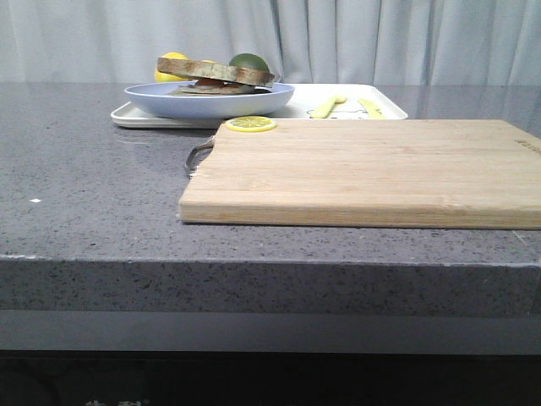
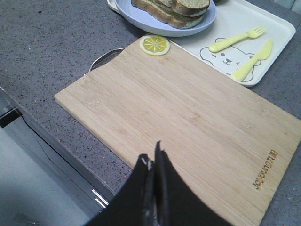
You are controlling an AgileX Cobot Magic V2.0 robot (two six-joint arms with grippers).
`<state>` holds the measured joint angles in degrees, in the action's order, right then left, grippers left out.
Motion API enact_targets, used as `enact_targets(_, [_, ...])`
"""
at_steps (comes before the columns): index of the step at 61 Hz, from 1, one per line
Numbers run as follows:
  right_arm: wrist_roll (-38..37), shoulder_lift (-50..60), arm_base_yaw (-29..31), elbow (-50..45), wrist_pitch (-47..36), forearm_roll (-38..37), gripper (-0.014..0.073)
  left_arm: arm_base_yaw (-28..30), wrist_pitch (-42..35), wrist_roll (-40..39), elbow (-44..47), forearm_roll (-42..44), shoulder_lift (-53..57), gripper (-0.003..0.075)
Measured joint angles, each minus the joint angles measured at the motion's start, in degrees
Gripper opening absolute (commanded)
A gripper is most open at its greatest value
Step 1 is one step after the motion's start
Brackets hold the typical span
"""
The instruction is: Place bread and move sandwich to tray
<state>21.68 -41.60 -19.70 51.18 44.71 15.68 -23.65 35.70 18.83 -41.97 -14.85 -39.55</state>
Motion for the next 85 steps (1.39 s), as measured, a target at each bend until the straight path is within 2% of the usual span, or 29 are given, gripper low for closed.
enact_targets(23, [0.0, 0.0, 0.0, 0.0, 0.0, 0.0, -0.0067, 0.9, -1.9, 0.0, 2.56, -0.35, 3.5, -0.0017])
enact_targets(38, [0.0, 0.0, 0.0, 0.0, 0.11, 0.0, -0.0067, 14.95, -5.31, 0.0, 10.22, -1.68, 18.38, -0.0017])
enact_targets(46, [0.0, 0.0, 0.0, 0.0, 0.11, 0.0, -0.0067, 19.95, -7.59, -0.51, 15.25, -1.97, 22.84, -0.0017])
enact_targets(51, [0.0, 0.0, 0.0, 0.0, 0.11, 0.0, -0.0067, 20.64, -9.32, -6.91, 18.55, 2.14, 25.64, -0.0017])
enact_targets(59, [0.0, 0.0, 0.0, 0.0, 0.11, 0.0, -0.0067, 19.87, -11.19, -25.53, 24.72, 14.48, 30.34, -0.0017])
enact_targets(63, [0.0, 0.0, 0.0, 0.0, 0.11, 0.0, -0.0067, 19.87, -13.34, -29.08, 28.2, 16.77, 31.99, -0.0017])
enact_targets(75, [0.0, 0.0, 0.0, 0.0, 0.11, 0.0, -0.0067, 19.87, -23.83, -30.85, 38.49, 17.93, 37.55, -0.0017])
enact_targets(85, [0.0, 0.0, 0.0, 0.0, 0.11, 0.0, -0.0067, 19.87, -27.72, -28.9, 42.04, 14.49, 39.74, -0.0017])
